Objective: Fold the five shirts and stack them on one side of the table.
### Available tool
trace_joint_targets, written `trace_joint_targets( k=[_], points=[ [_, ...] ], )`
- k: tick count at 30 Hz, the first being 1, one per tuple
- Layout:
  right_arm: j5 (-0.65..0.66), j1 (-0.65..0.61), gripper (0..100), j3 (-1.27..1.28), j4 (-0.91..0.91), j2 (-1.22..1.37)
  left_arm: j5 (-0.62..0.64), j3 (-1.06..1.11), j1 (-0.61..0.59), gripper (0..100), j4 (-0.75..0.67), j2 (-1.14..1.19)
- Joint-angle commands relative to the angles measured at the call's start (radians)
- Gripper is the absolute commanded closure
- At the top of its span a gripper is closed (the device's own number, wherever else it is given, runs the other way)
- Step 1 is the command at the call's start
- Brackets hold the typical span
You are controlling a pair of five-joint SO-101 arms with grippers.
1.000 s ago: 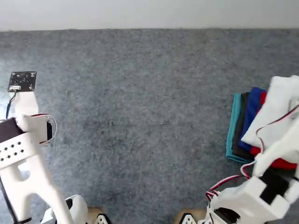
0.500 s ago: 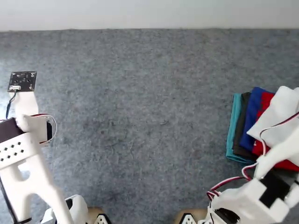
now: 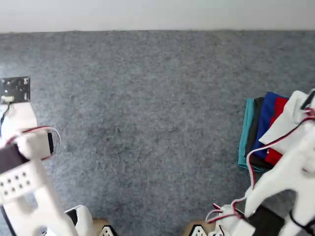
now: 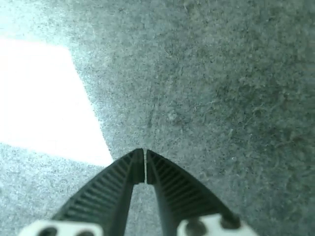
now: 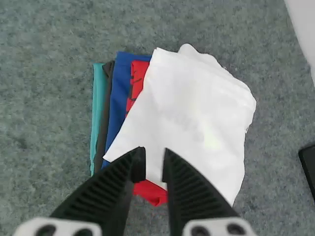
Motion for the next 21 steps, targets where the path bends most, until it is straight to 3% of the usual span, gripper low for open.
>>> trace_joint_targets(
  k=[1, 8, 13, 17, 21],
  points=[
    [-0.028, -0.022, 96.0, 0.100, 0.042, -0.116, 0.025, 0.045, 0.003, 98, -0.009, -0.129],
    [-0.253, -0.202, 96.0, 0.535, 0.031, -0.466, 0.026, 0.222, 0.006, 98, -0.075, -0.356],
    [-0.358, -0.294, 96.0, 0.865, -0.168, -0.682, 0.038, 0.406, 0.094, 98, -0.215, -0.514],
    [-0.471, -0.364, 96.0, 1.106, -0.334, -0.835, 0.166, 0.555, 0.180, 98, -0.336, -0.628],
    [-0.483, -0.453, 96.0, 1.298, -0.444, -0.975, 0.255, 0.685, 0.267, 98, -0.457, -0.726]
  ],
)
